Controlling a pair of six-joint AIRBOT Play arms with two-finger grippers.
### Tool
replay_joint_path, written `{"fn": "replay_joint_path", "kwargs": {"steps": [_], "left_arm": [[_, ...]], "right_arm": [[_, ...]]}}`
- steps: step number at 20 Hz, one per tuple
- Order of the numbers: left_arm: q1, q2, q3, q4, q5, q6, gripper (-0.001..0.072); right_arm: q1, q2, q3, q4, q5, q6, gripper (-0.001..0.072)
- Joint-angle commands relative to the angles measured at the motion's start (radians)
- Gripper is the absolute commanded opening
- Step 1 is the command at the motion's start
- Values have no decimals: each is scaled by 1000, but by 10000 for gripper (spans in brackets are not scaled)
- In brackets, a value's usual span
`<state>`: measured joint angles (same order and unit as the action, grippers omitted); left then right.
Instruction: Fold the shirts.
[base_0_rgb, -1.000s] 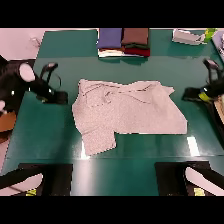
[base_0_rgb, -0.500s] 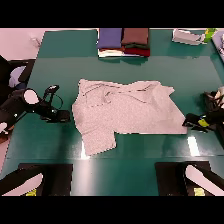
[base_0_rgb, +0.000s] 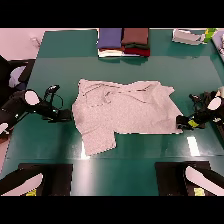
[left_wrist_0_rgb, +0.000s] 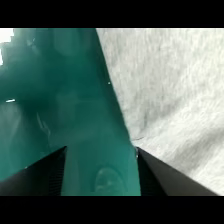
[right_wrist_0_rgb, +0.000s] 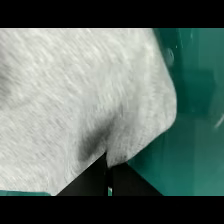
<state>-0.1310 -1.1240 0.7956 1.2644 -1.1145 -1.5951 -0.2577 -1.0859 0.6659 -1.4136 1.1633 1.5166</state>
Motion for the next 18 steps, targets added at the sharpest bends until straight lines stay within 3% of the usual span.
{"fn": "replay_joint_path", "kwargs": {"steps": [1, 3, 8, 15, 16, 17, 18], "left_arm": [[1, -45, 0, -115, 33, 42, 504], [-5, -72, 0, -152, 32, 63, 504], [-127, -107, 0, -37, 41, 58, 504], [-226, -131, 0, -68, 84, 50, 501], [-232, -131, 0, -68, 103, 47, 417], [-232, -131, 0, -68, 117, 48, 134], [-232, -130, 0, -66, 129, 51, 28]], "right_arm": [[11, 54, 2, -3, -14, 1, 14], [11, 79, 1, -3, -18, 1, 13], [11, 117, 1, -1, -15, 1, 14], [11, 140, 2, 10, -9, 1, 14], [11, 140, 2, 10, -5, 1, 14], [11, 140, 2, 17, 0, 1, 14], [11, 140, 3, 29, 8, 1, 13]]}}
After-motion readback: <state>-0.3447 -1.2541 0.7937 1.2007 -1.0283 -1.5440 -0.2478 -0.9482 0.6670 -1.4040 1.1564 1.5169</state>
